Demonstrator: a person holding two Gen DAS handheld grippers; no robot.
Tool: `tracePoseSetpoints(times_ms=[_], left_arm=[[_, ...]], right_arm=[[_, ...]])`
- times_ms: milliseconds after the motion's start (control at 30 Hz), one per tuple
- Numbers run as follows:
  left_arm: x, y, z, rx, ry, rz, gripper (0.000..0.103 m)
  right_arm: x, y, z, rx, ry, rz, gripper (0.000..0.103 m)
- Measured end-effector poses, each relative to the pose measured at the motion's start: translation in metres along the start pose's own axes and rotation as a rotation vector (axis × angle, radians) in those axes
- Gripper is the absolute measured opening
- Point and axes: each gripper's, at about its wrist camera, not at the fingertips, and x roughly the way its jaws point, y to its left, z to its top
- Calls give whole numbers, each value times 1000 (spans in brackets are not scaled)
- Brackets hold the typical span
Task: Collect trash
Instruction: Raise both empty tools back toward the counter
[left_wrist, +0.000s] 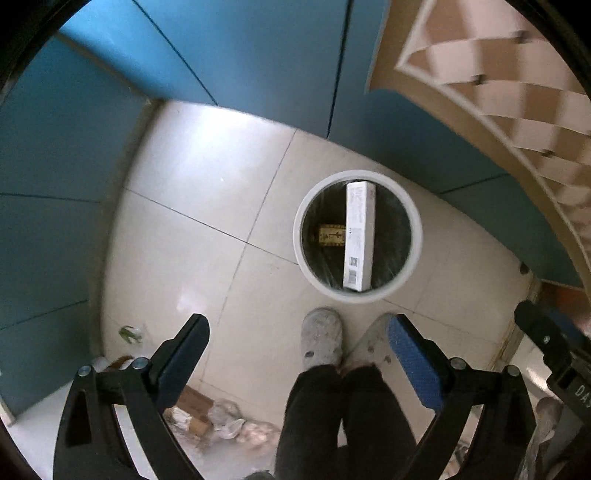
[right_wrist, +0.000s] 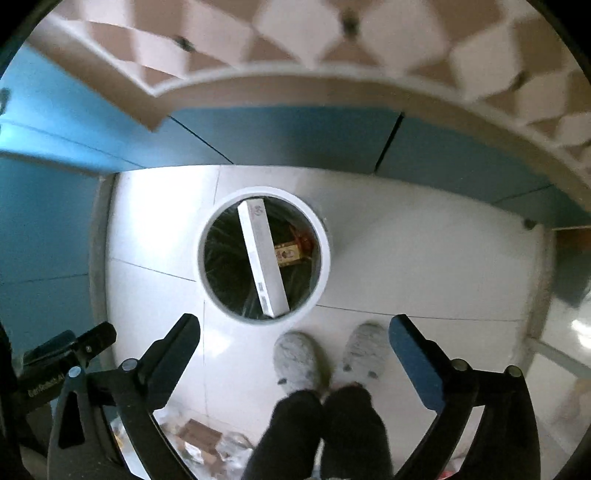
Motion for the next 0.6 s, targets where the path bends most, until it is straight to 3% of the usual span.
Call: tracePoseSetpoints(times_ms=[200,600], left_arm=[[-89,-1,-27,44,-52,26,99],[-226,5,-69,41,-182,-49,99]], right_arm=[[-114,17,-22,-76,-62,-23,103],[-278,45,-65,-89,-158,29,103]])
